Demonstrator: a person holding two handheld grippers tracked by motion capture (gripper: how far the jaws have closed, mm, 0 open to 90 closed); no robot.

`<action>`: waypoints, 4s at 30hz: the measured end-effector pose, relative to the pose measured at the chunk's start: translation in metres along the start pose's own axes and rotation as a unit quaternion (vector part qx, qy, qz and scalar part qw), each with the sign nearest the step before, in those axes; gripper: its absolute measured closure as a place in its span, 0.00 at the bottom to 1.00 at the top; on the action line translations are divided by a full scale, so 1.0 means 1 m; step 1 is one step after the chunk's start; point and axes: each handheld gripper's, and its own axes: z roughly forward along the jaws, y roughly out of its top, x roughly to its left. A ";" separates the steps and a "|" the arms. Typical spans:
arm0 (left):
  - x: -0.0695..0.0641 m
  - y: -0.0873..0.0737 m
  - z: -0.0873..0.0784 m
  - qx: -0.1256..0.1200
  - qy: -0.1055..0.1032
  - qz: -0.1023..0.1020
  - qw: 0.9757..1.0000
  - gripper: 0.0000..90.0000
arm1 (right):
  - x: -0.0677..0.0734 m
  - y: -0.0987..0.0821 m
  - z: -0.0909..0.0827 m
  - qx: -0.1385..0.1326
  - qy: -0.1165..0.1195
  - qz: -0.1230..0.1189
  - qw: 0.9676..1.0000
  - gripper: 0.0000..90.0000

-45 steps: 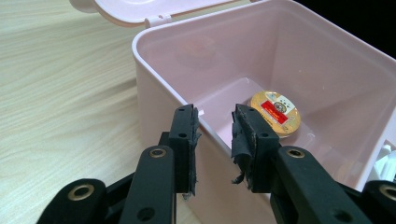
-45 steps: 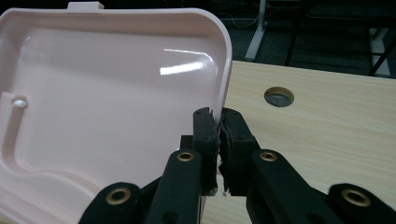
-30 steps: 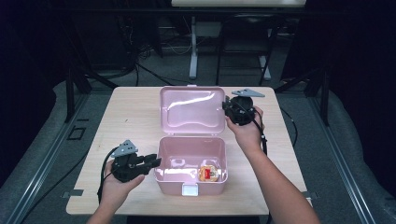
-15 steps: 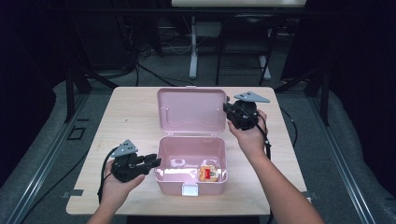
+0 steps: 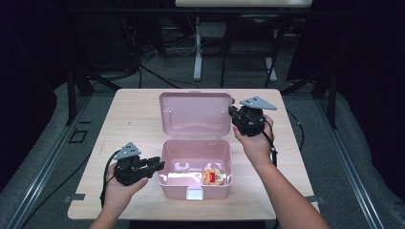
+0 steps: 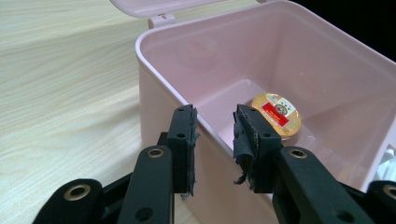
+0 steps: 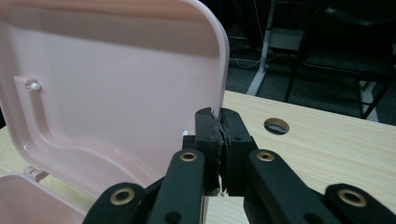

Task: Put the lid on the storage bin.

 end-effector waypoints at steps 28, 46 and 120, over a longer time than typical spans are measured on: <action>0.029 0.078 -0.004 -0.069 0.057 -0.007 0.996 0.77 | 0.000 0.000 0.002 -0.005 0.005 0.004 1.000 0.97; 0.039 0.127 0.004 -0.075 0.095 -0.009 0.993 0.74 | 0.003 -0.001 0.001 -0.007 0.006 0.000 1.000 0.97; 0.018 0.128 -0.009 -0.085 0.109 0.019 0.990 0.92 | 0.013 0.017 -0.026 -0.018 0.026 -0.030 0.999 0.92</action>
